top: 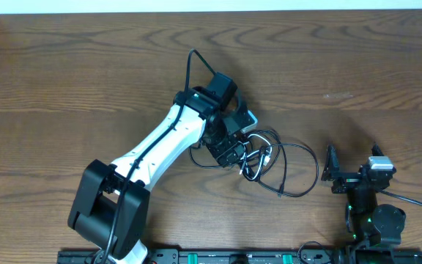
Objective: Untangle cables
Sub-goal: 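Lower the left gripper onto the bundle and close on the cables, then lift the grasped cables with the left gripper and pull them upward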
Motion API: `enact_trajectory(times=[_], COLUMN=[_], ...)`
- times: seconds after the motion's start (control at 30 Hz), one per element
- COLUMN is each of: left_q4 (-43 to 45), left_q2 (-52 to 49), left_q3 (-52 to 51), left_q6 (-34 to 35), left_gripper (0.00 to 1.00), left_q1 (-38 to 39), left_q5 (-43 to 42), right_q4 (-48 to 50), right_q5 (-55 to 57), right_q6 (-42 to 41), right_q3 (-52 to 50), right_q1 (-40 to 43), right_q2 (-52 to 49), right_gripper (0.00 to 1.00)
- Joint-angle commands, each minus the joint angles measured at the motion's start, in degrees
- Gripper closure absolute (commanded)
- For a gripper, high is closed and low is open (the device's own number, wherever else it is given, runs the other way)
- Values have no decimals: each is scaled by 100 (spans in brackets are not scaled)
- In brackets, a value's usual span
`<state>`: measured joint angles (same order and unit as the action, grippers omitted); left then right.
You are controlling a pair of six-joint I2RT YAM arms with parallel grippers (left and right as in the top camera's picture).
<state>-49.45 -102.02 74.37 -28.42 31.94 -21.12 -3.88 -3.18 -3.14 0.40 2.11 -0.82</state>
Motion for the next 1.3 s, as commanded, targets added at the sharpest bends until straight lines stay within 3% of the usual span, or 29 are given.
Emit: enact_trajectory(times=[0.0, 0.3, 0.4, 0.53, 0.63, 0.77, 0.83, 0.87, 1.27], left_q4=[72, 105, 151, 247, 275, 273, 275, 291, 437], left_q2=[-98, -98, -98, -98, -98, -98, -98, -101, -85], left_q3=[-109, -109, -114, -146, -168, -201, -205, -205, -190], left_q6=[-46, -48, -48, -48, -46, -48, -48, -48, 118], left_gripper=[12, 17, 31, 41, 58, 67, 78, 91, 92], left_q1=[2, 2, 2, 2, 2, 2, 2, 2, 0], left_q5=[-79, -101, -186, -269, -269, -267, -267, -267, -24], right_q4=[-24, -24, -24, -24, -24, -24, -24, -24, -24], right_q5=[24, 24, 24, 24, 24, 24, 24, 24, 24], right_q6=[87, 87, 87, 87, 87, 90, 87, 87, 87], right_q3=[-9, -9, -9, -9, -9, -9, -9, -9, -9], right_q1=[-28, -28, -28, -28, -28, -28, -28, -28, -28], right_q2=[50, 50, 50, 50, 50, 50, 50, 50, 50], right_gripper=[1, 1, 1, 1, 1, 1, 1, 1, 1])
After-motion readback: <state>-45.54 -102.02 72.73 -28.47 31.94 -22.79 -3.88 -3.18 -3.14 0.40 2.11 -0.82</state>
